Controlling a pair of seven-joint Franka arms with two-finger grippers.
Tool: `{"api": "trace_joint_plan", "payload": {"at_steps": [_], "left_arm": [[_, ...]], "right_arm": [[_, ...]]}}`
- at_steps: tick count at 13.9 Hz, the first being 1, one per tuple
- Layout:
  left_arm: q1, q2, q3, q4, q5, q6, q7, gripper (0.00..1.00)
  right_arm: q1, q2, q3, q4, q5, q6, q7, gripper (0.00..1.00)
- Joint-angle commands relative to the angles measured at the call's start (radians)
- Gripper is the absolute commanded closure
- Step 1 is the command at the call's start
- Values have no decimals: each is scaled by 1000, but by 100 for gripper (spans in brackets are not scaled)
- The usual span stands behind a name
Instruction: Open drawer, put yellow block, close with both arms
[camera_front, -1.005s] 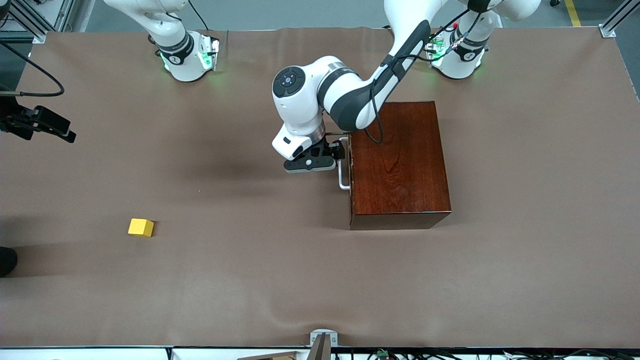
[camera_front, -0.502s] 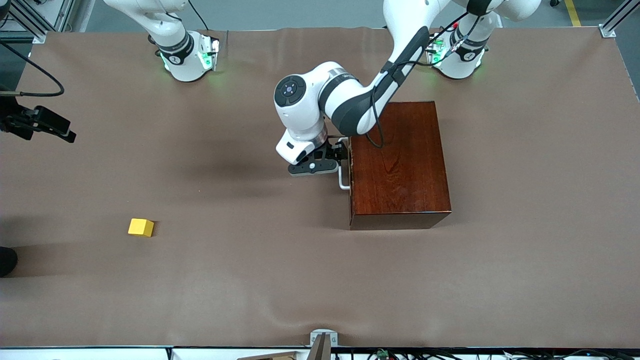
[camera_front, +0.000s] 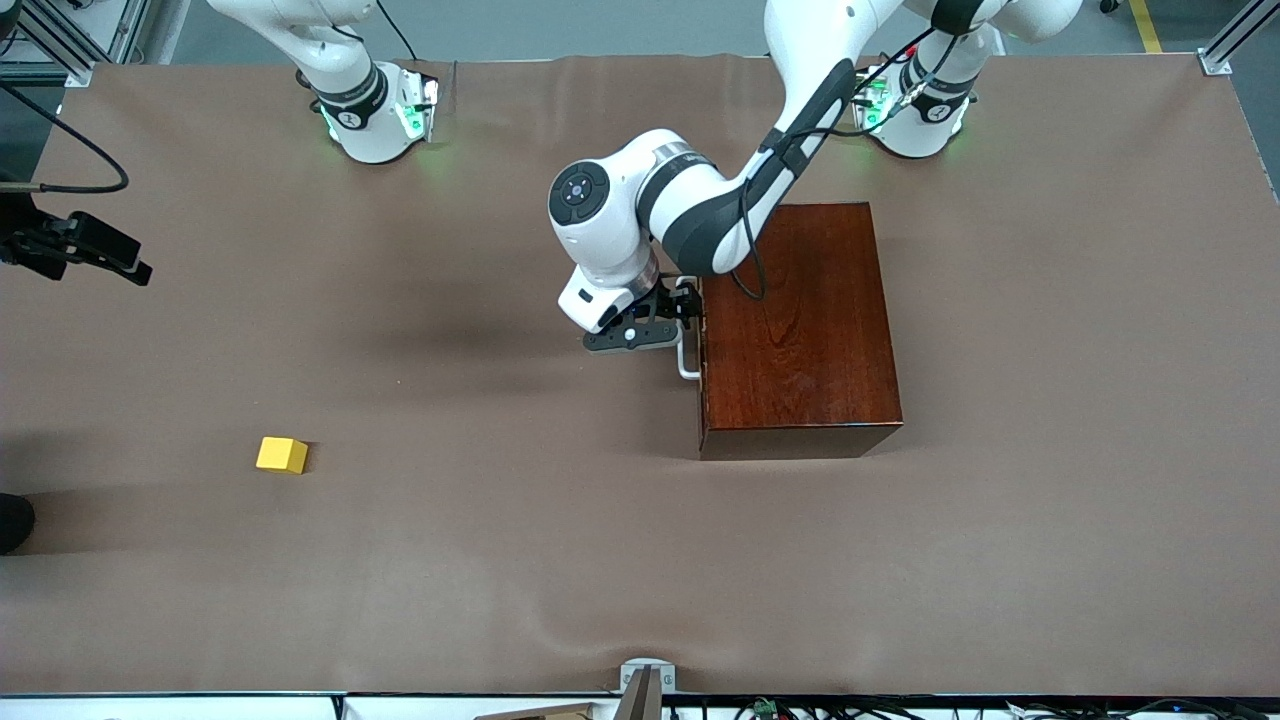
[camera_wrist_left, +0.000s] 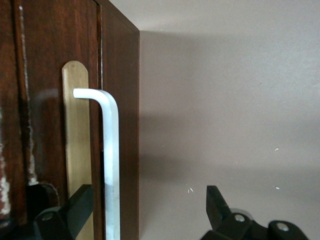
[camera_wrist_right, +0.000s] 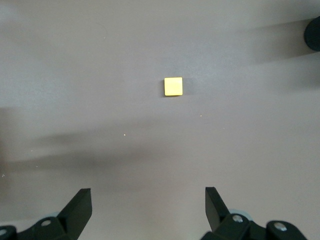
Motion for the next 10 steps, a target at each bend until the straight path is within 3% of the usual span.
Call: {"api": "trace_joint_plan", "payload": {"at_steps": [1, 10], "left_arm": [[-2, 24, -1, 29, -14, -13, 5, 0], [-12, 45, -14, 31, -15, 50, -73, 0]], "right_arm": [[-5, -5, 5, 3, -9, -7, -8, 0], [-5, -5, 7, 3, -9, -7, -8, 0]]}}
